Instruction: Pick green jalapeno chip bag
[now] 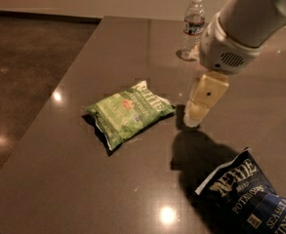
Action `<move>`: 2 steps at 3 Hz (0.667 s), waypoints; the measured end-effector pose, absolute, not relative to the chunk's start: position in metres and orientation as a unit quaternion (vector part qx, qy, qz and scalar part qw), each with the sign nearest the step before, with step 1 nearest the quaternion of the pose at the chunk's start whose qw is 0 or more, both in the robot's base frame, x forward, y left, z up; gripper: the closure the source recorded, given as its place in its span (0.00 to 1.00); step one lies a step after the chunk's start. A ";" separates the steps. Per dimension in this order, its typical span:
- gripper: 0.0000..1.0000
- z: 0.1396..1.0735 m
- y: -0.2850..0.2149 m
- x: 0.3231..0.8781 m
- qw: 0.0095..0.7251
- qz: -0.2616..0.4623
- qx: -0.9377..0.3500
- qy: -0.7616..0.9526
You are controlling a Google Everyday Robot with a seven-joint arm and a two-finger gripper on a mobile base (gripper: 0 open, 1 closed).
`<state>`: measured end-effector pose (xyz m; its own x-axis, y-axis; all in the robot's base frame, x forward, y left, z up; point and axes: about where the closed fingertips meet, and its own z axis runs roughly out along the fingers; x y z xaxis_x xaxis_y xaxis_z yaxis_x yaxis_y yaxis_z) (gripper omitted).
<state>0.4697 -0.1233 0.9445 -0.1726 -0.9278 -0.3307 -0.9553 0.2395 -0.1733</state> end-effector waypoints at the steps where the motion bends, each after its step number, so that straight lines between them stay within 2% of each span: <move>1: 0.00 0.925 -0.083 0.474 0.184 0.055 -0.630 0.753; 2: 0.00 0.896 -0.042 0.484 0.174 0.051 -0.647 0.741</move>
Offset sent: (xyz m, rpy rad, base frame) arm 0.0239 0.1092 -0.0689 -0.0184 0.0349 0.1099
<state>0.4844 -0.0418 0.8965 -0.1027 -0.9409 -0.3228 -0.9760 0.1579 -0.1499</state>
